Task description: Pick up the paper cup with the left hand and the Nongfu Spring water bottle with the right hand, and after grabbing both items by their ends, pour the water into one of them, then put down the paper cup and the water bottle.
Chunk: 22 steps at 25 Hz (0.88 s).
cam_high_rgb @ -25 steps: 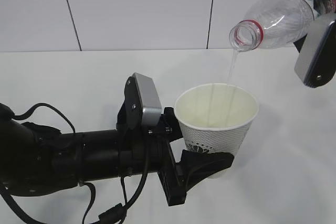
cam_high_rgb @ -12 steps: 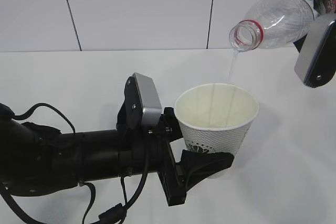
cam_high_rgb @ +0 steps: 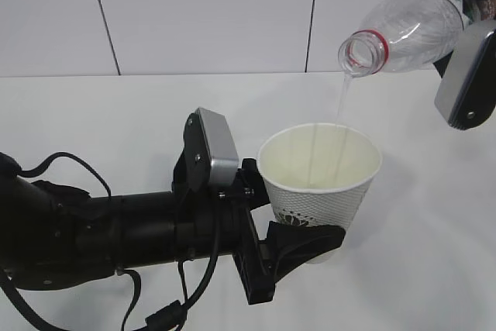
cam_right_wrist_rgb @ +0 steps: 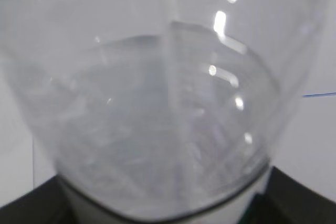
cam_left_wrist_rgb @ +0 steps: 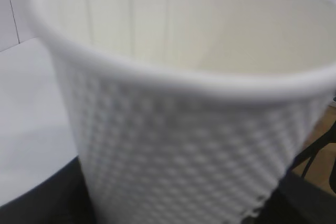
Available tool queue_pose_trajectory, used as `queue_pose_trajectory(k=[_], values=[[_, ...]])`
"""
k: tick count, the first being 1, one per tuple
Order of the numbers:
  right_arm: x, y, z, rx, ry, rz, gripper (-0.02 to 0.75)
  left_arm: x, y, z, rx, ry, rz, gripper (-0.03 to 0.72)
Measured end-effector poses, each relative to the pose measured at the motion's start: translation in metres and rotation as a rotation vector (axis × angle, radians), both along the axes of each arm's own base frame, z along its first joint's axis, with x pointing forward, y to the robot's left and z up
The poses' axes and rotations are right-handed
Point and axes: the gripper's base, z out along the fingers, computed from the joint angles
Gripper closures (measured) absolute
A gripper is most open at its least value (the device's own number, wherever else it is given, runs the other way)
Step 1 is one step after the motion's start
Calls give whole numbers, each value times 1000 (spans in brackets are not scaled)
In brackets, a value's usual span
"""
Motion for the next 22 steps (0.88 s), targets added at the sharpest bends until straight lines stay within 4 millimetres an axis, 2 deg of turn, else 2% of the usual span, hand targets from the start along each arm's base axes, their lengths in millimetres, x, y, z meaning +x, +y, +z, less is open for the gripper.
queue_pose_trajectory(k=[21, 22], values=[[0, 0, 0, -7, -3, 0, 281, 0, 0, 0, 0, 0, 0, 160], [0, 0, 0, -7, -3, 0, 281, 0, 0, 0, 0, 2, 0, 141]])
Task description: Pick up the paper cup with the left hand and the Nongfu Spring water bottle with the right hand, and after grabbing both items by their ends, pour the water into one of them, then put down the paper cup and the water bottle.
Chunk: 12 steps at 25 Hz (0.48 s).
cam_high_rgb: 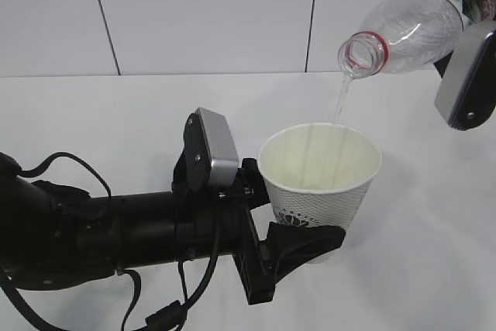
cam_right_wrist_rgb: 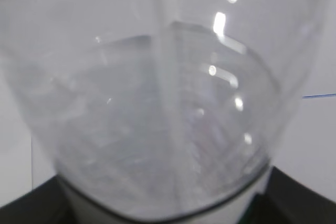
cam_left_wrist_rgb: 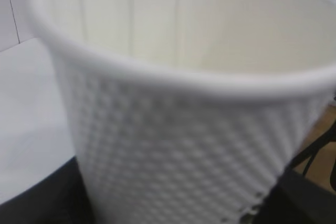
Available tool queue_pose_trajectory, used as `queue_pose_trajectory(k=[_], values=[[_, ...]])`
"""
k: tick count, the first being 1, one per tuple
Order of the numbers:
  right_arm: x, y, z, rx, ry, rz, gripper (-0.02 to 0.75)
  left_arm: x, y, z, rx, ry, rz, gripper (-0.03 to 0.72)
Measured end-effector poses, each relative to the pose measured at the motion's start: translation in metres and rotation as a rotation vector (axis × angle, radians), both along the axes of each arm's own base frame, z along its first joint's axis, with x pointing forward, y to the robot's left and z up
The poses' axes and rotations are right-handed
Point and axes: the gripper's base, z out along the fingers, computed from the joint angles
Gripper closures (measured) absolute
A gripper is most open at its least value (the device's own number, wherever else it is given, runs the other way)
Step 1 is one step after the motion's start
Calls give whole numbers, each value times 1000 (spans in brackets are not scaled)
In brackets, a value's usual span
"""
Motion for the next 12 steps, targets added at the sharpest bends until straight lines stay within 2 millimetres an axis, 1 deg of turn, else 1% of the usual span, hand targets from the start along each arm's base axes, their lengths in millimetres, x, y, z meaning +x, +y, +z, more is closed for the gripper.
queue_pose_trajectory(k=[3, 11, 12], values=[[0, 0, 0, 0, 0, 0, 281, 0, 0, 0, 0, 0, 0, 158], [0, 0, 0, 1, -1, 1, 281, 0, 0, 0, 0, 0, 0, 159], [0, 0, 0, 1, -1, 1, 281, 0, 0, 0, 0, 0, 0, 139]])
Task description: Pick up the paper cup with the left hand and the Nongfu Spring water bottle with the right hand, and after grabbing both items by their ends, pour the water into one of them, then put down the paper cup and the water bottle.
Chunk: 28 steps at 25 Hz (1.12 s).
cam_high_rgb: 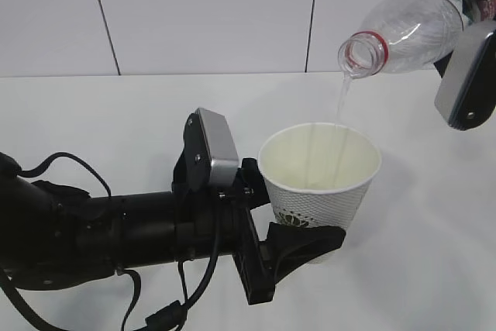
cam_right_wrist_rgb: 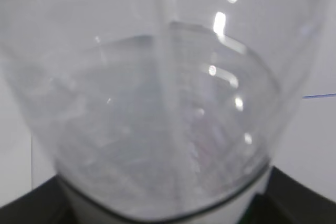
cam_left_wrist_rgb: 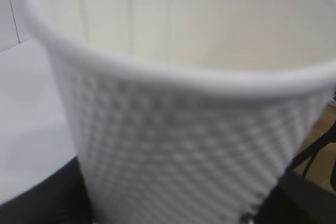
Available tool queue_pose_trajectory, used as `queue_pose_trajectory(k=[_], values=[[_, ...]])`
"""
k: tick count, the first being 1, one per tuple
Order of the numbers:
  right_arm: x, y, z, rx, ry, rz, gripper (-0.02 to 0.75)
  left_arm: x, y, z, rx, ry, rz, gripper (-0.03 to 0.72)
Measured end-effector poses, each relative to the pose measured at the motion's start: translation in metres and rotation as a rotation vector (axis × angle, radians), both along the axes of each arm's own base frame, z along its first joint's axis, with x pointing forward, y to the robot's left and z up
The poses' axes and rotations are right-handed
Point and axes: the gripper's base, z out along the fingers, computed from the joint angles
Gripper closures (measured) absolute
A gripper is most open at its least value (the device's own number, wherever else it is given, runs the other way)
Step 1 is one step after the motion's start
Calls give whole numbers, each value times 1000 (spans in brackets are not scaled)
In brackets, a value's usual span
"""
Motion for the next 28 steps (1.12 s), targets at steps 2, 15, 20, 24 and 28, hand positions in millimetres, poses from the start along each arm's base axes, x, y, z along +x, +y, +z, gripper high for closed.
queue_pose_trajectory(k=[2, 15, 20, 24, 28], values=[[0, 0, 0, 0, 0, 0, 281, 0, 0, 0, -1, 1, 1, 107], [0, 0, 0, -2, -6, 3, 282, 0, 0, 0, 1, 1, 2, 158], [0, 0, 0, -4, -7, 3, 281, 0, 0, 0, 1, 1, 2, 159], [0, 0, 0, -7, -9, 3, 281, 0, 0, 0, 1, 1, 2, 159], [0, 0, 0, -7, -9, 3, 282, 0, 0, 0, 1, 1, 2, 159]])
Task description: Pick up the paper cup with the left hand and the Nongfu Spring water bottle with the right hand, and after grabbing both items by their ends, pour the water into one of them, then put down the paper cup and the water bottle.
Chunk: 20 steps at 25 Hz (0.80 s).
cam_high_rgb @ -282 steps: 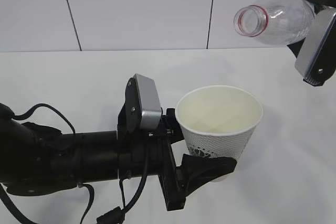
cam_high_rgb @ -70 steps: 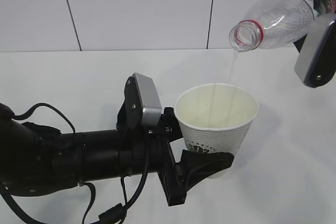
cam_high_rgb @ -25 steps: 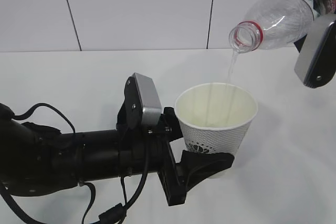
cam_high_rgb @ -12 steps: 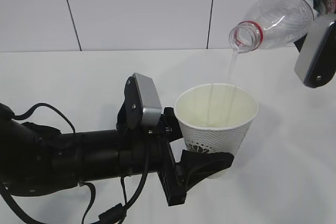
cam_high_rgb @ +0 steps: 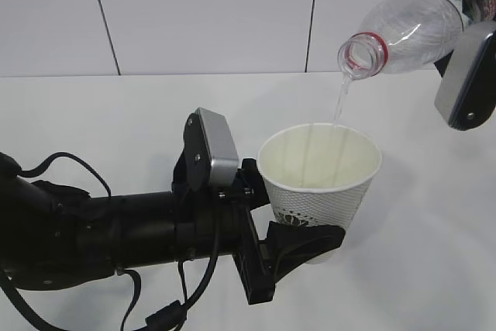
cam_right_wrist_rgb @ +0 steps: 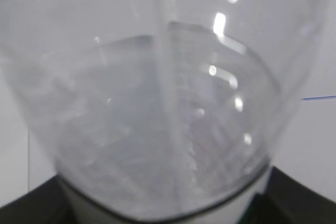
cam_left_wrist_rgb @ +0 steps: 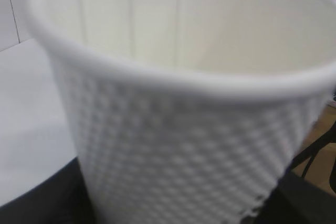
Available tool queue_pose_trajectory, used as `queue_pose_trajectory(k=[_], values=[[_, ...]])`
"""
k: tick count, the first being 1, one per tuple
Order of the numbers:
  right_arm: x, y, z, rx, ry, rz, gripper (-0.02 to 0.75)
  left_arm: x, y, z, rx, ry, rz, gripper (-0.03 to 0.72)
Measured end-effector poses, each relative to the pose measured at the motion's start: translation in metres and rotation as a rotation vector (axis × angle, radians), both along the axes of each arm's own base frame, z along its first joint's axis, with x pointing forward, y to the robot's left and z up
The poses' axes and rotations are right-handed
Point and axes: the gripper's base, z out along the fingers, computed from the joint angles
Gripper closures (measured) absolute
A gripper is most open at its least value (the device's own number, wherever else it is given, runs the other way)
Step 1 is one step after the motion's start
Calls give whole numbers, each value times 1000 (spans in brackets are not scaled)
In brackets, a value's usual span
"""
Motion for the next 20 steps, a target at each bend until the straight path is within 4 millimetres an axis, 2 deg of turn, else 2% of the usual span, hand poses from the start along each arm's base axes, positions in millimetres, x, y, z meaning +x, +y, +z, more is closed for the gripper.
queue_pose_trajectory(k=[3, 4, 20], values=[[0, 0, 0, 0, 0, 0, 282, 0, 0, 0, 0, 0, 0, 159], [0, 0, 0, 0, 0, 0, 282, 0, 0, 0, 0, 0, 0, 139], [0, 0, 0, -8, -4, 0, 282, 0, 0, 0, 0, 0, 0, 160]])
